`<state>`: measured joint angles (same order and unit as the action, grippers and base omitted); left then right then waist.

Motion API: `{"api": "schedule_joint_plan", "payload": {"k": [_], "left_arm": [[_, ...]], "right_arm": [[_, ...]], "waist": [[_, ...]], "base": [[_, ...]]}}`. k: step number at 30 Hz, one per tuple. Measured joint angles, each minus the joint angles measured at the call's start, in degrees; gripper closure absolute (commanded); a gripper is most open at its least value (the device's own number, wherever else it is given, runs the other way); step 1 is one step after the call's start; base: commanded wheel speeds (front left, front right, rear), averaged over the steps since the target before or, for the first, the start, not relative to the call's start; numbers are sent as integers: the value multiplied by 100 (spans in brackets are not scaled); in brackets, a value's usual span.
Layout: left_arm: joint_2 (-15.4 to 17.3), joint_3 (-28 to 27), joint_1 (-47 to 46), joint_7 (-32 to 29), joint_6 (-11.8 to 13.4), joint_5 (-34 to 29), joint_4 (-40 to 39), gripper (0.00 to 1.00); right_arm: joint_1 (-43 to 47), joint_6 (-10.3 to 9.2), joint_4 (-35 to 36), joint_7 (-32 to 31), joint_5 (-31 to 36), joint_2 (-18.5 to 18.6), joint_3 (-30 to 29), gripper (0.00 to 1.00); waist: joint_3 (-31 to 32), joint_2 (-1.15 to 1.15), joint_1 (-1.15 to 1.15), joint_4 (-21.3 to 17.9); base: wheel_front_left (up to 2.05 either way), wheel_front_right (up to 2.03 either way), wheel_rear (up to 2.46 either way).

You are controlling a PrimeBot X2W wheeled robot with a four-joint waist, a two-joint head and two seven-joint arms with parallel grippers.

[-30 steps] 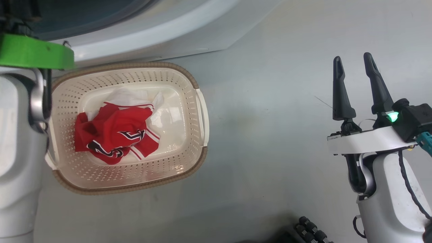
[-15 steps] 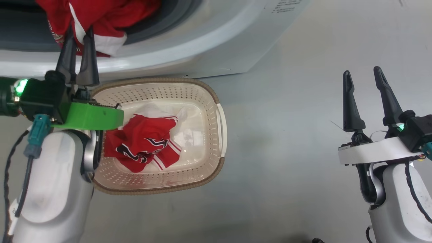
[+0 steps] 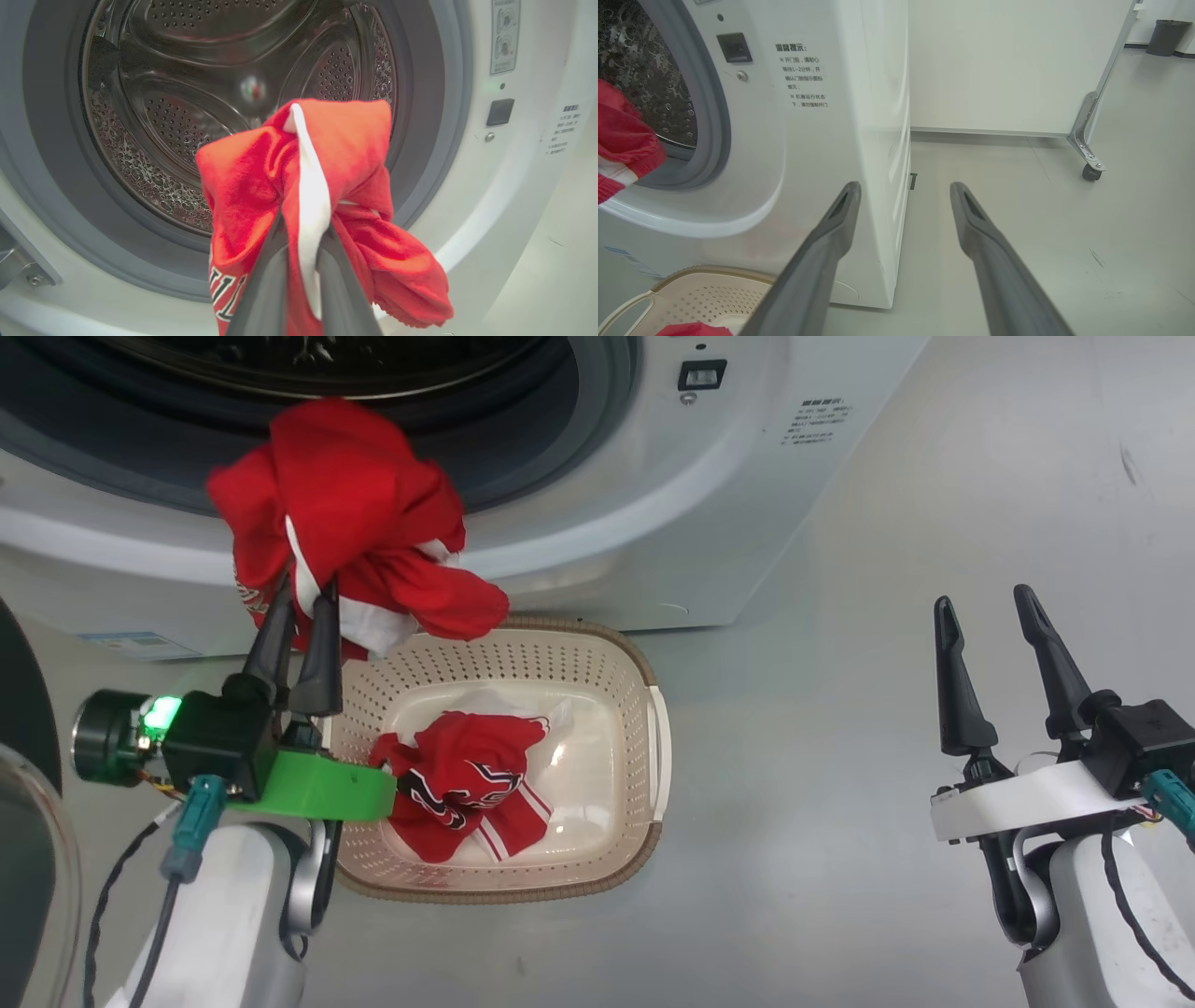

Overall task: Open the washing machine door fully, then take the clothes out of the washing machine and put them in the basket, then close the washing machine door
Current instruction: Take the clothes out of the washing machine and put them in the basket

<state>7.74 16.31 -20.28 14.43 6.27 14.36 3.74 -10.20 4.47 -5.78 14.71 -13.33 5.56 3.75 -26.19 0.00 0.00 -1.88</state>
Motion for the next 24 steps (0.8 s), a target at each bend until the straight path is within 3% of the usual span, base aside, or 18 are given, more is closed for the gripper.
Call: {"api": "schedule_joint_plan", "payload": {"k": [13, 24], "left_arm": [[-130, 147, 905, 0, 9, 15, 63, 100], [-186, 342, 1330, -27, 9, 166, 499, 100]], "right_arm": [[380, 3, -81, 0, 25, -35, 79, 0], [531, 19, -102, 0, 24, -116, 235, 0]], "waist": [[805, 0, 0, 244], [1133, 0, 0, 288]], "base": [[0, 0, 0], [0, 0, 0]]}}
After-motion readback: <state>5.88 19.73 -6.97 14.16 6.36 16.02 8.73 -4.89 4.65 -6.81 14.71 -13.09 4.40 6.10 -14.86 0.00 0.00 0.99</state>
